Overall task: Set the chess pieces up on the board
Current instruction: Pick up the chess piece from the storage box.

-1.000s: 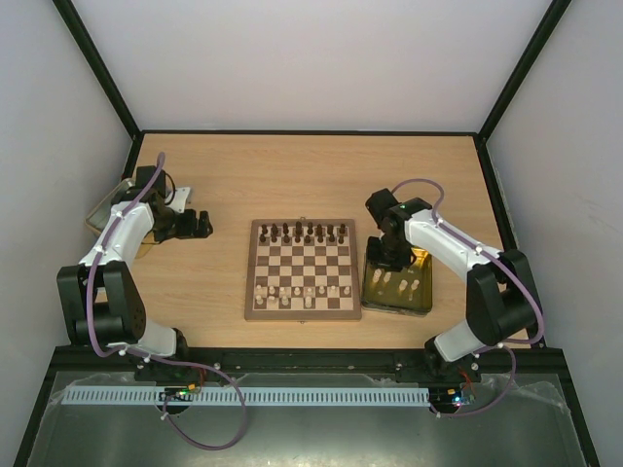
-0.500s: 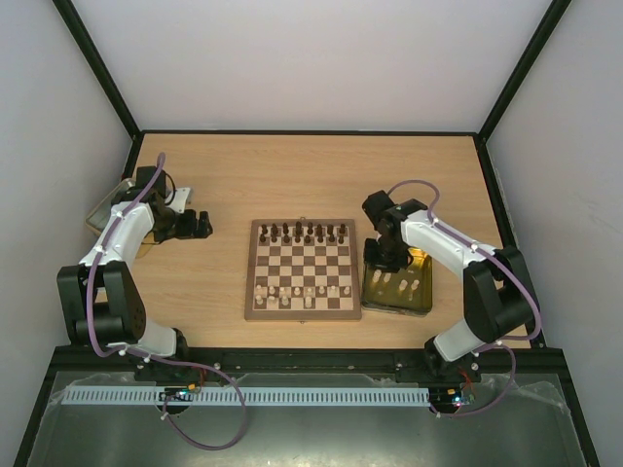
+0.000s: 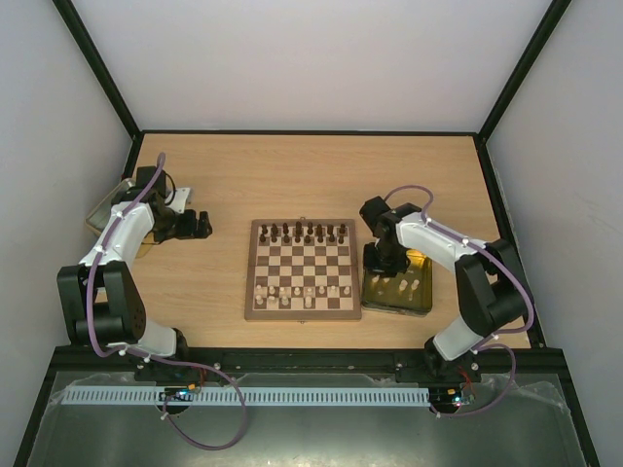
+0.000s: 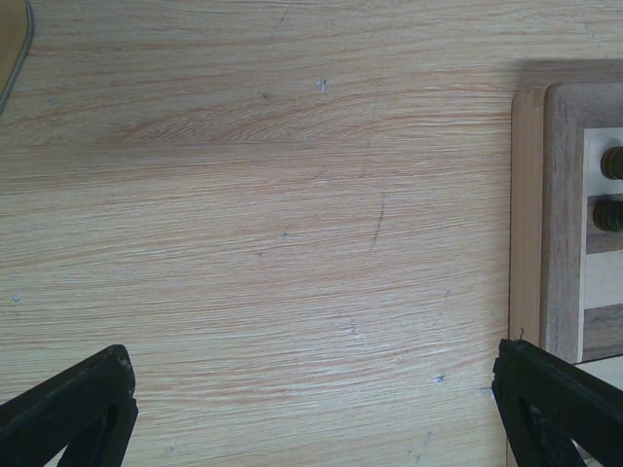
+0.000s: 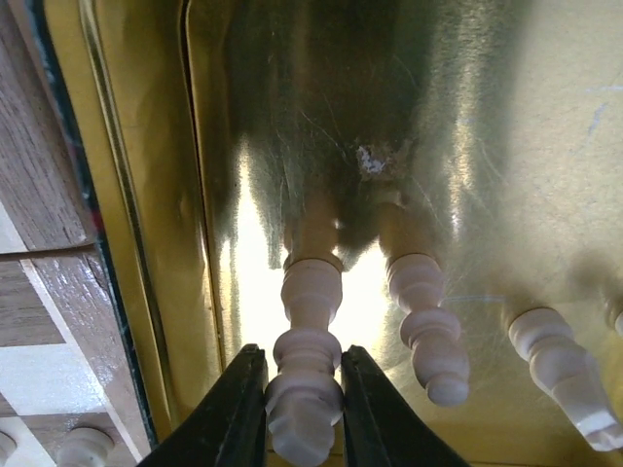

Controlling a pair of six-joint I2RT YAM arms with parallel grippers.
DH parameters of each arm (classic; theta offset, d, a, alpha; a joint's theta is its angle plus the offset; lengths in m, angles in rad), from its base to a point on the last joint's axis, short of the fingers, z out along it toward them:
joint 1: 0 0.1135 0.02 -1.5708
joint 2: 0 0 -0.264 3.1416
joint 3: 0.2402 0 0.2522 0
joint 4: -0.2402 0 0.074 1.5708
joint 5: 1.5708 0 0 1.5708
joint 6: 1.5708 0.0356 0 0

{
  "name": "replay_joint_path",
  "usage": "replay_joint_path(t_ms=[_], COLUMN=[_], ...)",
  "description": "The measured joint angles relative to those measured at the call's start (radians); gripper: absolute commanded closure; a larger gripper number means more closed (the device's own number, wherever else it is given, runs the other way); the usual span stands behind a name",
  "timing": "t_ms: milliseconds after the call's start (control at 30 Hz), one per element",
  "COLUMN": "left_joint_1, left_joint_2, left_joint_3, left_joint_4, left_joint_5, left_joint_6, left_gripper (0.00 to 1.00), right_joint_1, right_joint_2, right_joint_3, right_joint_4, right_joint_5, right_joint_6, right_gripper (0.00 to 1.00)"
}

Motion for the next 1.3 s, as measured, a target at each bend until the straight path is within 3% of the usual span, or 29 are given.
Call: replay_joint_path(t_ms=[300, 767, 1300], left_joint_1=[0.0, -0.003, -0.011], left_joint_2=[0.0, 0.018, 0.022], left_joint_3=[0.0, 0.0, 0.0], left_joint_4=[0.0, 0.0, 0.0], left_joint_5=[-0.002, -0.001, 0.0], left_joint_6=[0.0, 0.0, 0.0], left_gripper=[0.0, 0.0, 0.01], right_joint_1=[0.0, 0.016, 0.369], right_joint_2=[0.007, 0.011, 0.107], right_joint_3=[0.012, 0.13, 0.612], right_joint_4=[-0.002, -0.087, -0.288], right_joint_5=[0.031, 0.111, 0.179], right_joint_6=[-0.01, -0.032, 0.088], right_gripper=[0.88, 0.88, 0.89])
